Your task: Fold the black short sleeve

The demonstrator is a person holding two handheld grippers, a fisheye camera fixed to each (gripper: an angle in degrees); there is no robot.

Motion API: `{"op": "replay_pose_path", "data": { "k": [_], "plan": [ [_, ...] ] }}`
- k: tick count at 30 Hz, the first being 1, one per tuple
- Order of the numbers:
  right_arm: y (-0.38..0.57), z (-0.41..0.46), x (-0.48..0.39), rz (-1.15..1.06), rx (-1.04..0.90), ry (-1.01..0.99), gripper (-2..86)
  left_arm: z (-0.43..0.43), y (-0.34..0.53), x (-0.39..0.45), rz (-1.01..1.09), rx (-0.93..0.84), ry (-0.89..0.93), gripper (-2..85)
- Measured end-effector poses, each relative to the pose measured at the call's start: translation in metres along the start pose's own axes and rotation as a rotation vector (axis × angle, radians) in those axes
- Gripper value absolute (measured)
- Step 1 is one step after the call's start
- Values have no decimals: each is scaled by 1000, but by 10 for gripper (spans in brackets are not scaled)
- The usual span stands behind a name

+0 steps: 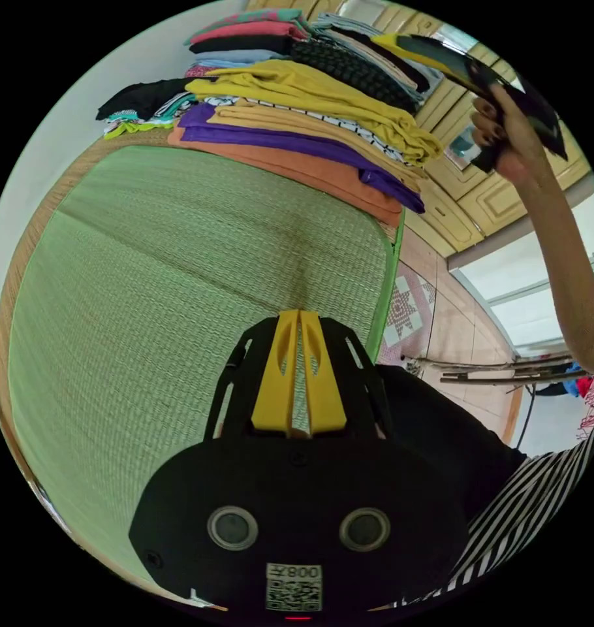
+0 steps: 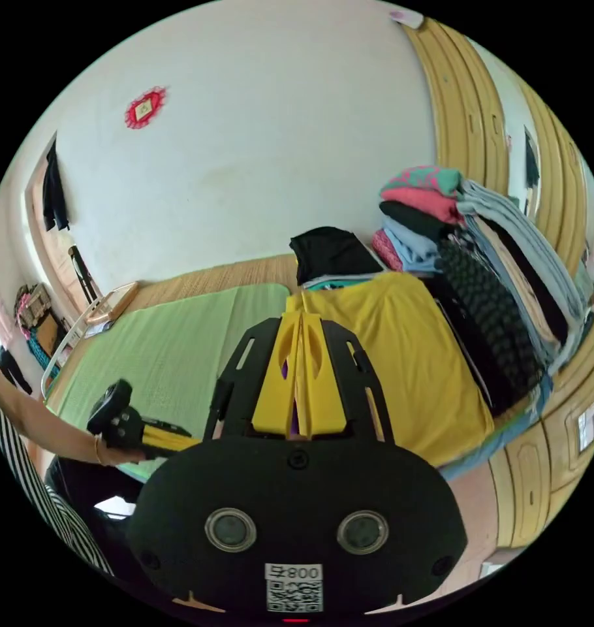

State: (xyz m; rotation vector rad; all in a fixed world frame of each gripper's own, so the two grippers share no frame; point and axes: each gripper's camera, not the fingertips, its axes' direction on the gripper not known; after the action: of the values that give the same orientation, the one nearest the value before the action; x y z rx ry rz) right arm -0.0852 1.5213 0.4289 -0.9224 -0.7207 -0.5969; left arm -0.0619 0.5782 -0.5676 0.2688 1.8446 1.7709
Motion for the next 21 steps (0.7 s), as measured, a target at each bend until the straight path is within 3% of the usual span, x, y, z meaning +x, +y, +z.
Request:
{"op": "replay_pose_path", "data": {
  "k": [5, 9, 14, 21],
  "plan": [
    [-104, 83, -23, -58, 17, -34, 72, 0, 36, -16, -41, 59, 41, 4],
    [-188, 187, -31, -46, -116, -35, 82, 0, 65, -33, -43, 75, 83, 3],
    [-244, 294, -47, -58, -311, 98, 77, 1, 104, -49, -41, 138, 102, 3],
    [-282, 358, -60, -76, -376, 191, 69, 0, 157, -77, -55, 159, 145, 2]
  ]
}}
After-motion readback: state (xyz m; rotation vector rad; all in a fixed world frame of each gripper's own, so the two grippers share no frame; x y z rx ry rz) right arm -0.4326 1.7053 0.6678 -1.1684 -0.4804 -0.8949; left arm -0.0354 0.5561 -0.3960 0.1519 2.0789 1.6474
